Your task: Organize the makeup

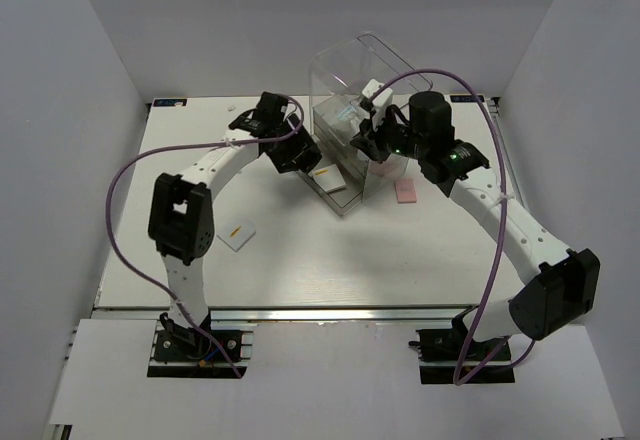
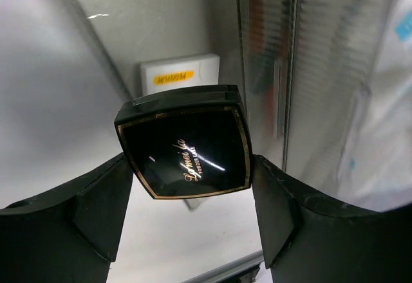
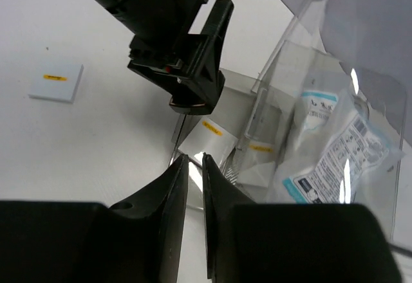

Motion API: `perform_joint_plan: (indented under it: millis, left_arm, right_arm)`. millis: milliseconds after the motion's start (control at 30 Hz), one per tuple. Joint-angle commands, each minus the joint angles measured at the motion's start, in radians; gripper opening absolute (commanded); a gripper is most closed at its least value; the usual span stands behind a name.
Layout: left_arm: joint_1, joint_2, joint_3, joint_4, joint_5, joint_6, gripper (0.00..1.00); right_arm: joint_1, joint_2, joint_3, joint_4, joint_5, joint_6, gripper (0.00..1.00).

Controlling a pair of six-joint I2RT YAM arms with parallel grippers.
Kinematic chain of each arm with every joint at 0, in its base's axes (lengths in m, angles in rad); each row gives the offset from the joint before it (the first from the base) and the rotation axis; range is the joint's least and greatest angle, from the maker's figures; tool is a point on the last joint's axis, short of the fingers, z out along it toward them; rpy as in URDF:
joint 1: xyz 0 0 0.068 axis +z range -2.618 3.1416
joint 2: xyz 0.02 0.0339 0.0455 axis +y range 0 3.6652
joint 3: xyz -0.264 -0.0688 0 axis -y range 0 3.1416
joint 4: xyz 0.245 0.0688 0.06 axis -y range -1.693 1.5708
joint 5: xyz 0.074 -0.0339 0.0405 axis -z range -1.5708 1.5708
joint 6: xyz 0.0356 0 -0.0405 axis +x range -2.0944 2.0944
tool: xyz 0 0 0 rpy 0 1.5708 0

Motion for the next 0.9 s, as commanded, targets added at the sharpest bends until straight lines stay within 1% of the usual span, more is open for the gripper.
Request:
perform_joint_plan:
  millis: [0, 33, 67, 133, 167, 233, 267, 300, 333, 400, 500, 567, 600, 633, 667, 700, 733, 767, 800, 833, 867]
  left_arm:
    - [-0.014, 0.077, 0.12, -0.019, 0.017, 0.016, 0.38]
    - [-0.014, 0.098, 0.167, -0.033, 0.022, 0.016, 0.41]
    - [-0.014, 0.135, 0.184, -0.031, 0.029, 0.016, 0.48]
    - [-0.015, 0.161, 0.213, -0.017, 0.048, 0.013, 0.54]
    - [-0.014, 0.184, 0.223, -0.014, 0.049, 0.013, 0.55]
    - [-0.014, 0.203, 0.247, -0.023, 0.052, 0.014, 0.66]
    - [-0.014, 0.21, 0.27, -0.028, 0.051, 0.016, 0.78]
    - [-0.015, 0.216, 0.278, -0.031, 0.049, 0.016, 0.86]
    - [-0.015, 0.216, 0.284, -0.031, 0.048, 0.017, 0.98]
    - [-0.015, 0.204, 0.289, -0.027, 0.049, 0.018, 0.98]
    - [-0.014, 0.186, 0.295, -0.02, 0.04, 0.031, 0.98]
    - [-0.014, 0.16, 0.292, -0.019, 0.036, 0.042, 0.98]
    - [-0.014, 0.149, 0.284, -0.017, 0.031, 0.062, 0.98]
    - [-0.012, 0.116, 0.275, -0.014, 0.023, 0.071, 0.98]
    - [-0.011, 0.094, 0.263, -0.013, 0.0, 0.085, 0.98]
    - [-0.005, 0.069, 0.228, -0.004, -0.013, 0.111, 0.98]
    - [0.0, 0.042, 0.199, 0.003, -0.032, 0.12, 0.98]
    - [0.008, -0.025, 0.165, 0.015, -0.046, 0.128, 0.98]
    - [0.03, -0.062, 0.122, 0.06, -0.055, 0.131, 0.98]
    - [0.046, -0.102, 0.023, 0.09, -0.05, 0.128, 0.98]
    - [0.061, -0.174, -0.027, 0.12, -0.043, 0.123, 0.98]
  right_arm:
    - [-0.031, -0.052, -0.025, 0.035, -0.022, 0.025, 0.21]
    - [-0.035, -0.057, -0.029, 0.035, -0.024, 0.028, 0.21]
    - [-0.046, -0.06, -0.04, 0.035, -0.025, 0.029, 0.21]
    - [-0.06, -0.071, -0.049, 0.037, -0.027, 0.032, 0.21]
    - [-0.066, -0.072, -0.051, 0.037, -0.027, 0.032, 0.21]
    - [-0.08, -0.077, -0.059, 0.035, -0.028, 0.031, 0.21]
    - [-0.086, -0.078, -0.06, 0.032, -0.027, 0.031, 0.23]
    - [-0.092, -0.081, -0.063, 0.029, -0.025, 0.031, 0.29]
    - [-0.106, -0.083, -0.066, 0.026, -0.025, 0.031, 0.38]
    - [-0.127, -0.089, -0.074, 0.017, -0.027, 0.042, 0.52]
    - [-0.187, -0.098, -0.098, -0.014, -0.031, 0.071, 0.59]
    - [-0.256, -0.1, -0.115, -0.045, -0.045, 0.097, 0.6]
    - [-0.281, -0.1, -0.123, -0.08, -0.051, 0.136, 0.6]
    - [-0.346, -0.1, -0.132, -0.095, -0.063, 0.161, 0.6]
    - [-0.38, -0.103, -0.163, -0.108, -0.083, 0.185, 0.6]
    - [-0.411, -0.106, -0.18, -0.118, -0.086, 0.234, 0.6]
    - [-0.475, -0.109, -0.198, -0.138, -0.094, 0.253, 0.6]
    - [-0.505, -0.113, -0.229, -0.15, -0.143, 0.259, 0.6]
    - [-0.509, -0.12, -0.242, -0.157, -0.177, 0.258, 0.61]
    - [-0.538, -0.129, -0.256, -0.155, -0.203, 0.224, 0.67]
    - [-0.539, -0.149, -0.27, -0.151, -0.273, 0.203, 0.7]
